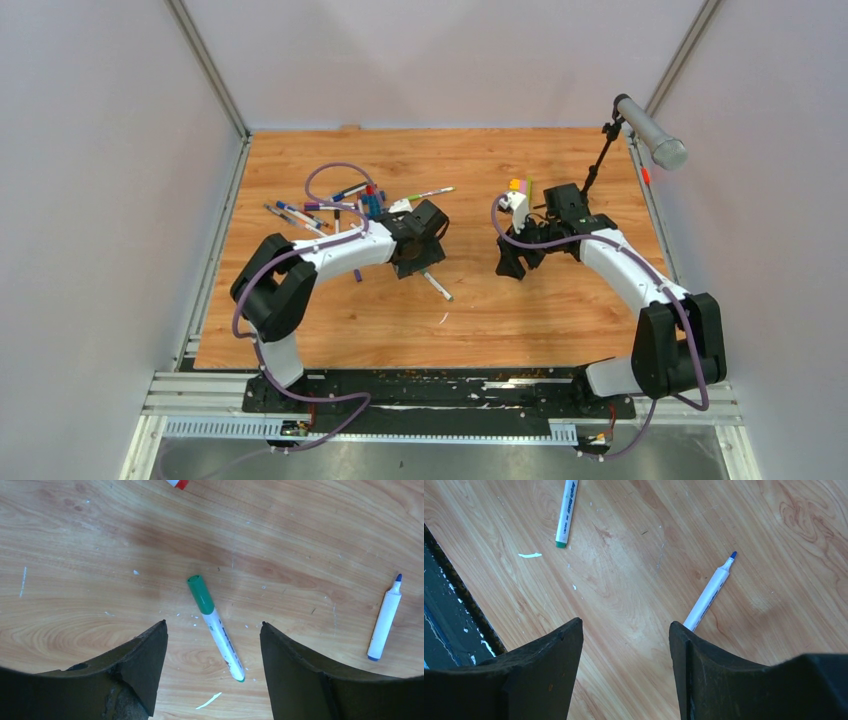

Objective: Open the pen caps
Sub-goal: Pick up the pen from the center of the board.

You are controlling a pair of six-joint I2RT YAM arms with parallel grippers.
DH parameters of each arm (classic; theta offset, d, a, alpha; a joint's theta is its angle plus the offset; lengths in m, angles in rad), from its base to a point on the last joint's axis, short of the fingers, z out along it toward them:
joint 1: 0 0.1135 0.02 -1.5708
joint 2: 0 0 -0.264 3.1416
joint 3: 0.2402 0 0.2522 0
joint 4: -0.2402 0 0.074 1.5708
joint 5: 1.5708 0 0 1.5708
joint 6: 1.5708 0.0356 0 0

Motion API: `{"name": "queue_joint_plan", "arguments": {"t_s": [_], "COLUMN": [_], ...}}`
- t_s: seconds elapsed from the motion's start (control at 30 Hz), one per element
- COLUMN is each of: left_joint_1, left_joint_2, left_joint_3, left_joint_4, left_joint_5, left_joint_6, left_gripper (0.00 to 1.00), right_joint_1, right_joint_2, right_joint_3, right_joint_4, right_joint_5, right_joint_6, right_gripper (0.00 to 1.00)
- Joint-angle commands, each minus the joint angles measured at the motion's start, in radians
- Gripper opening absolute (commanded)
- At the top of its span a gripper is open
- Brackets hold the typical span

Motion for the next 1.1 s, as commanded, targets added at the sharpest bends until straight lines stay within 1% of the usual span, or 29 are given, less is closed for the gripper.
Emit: {"name": "queue_joint_plan", "arguments": {"t_s": [0.0,0.1,0.33,0.43,0.47,0.6,0.63,0.7,0.9,0.97,1.07], "left_joint_1": [-0.009,-0.009,-0.010,-0.010,-0.009,-0.010,-0.009,-0.010,-0.010,-0.010,-0.010], "left_joint_2": [0.025,0.042,0.104,0.130,0.139,0.182,0.192,0.207,0.190,0.177,0.159], "left_joint_3": [0.043,0.038,0.074,0.094,0.101,0.143,0.150,0.158,0.137,0.137,0.135], "left_joint_4": [-0.027,-0.032,-0.054,-0.071,-0.075,-0.107,-0.115,-0.122,-0.111,-0.108,-0.095], "left_joint_5": [-0.053,-0.063,-0.067,-0.066,-0.064,-0.039,-0.032,-0.022,-0.034,-0.042,-0.045], "left_joint_6": [-0.056,-0.072,-0.071,-0.066,-0.063,-0.041,-0.038,-0.031,-0.024,-0.015,0.005], "left_gripper": [0.74,0.70,0.66,0.62,0.59,0.52,0.48,0.47,0.45,0.42,0.35], "right_joint_1": [-0.004,-0.004,-0.005,-0.005,-0.004,-0.004,-0.004,-0.004,-0.004,-0.004,-0.005], "right_joint_2": [-0.021,-0.019,-0.021,-0.023,-0.022,-0.023,-0.024,-0.025,-0.028,-0.027,-0.029], "right_joint_3": [0.047,0.048,0.051,0.050,0.051,0.051,0.051,0.050,0.052,0.052,0.052], "right_joint_4": [0.007,0.006,0.004,0.005,0.004,0.005,0.004,0.004,0.004,0.005,0.005], "right_joint_5": [-0.020,-0.019,-0.021,-0.021,-0.021,-0.022,-0.020,-0.020,-0.021,-0.021,-0.022], "right_joint_6": [-0.006,-0.004,-0.002,0.000,0.000,0.001,0.000,-0.001,0.000,-0.001,0.000], "right_gripper": [0.64,0.64,0.64,0.64,0.64,0.64,0.64,0.64,0.64,0.64,0.64]}}
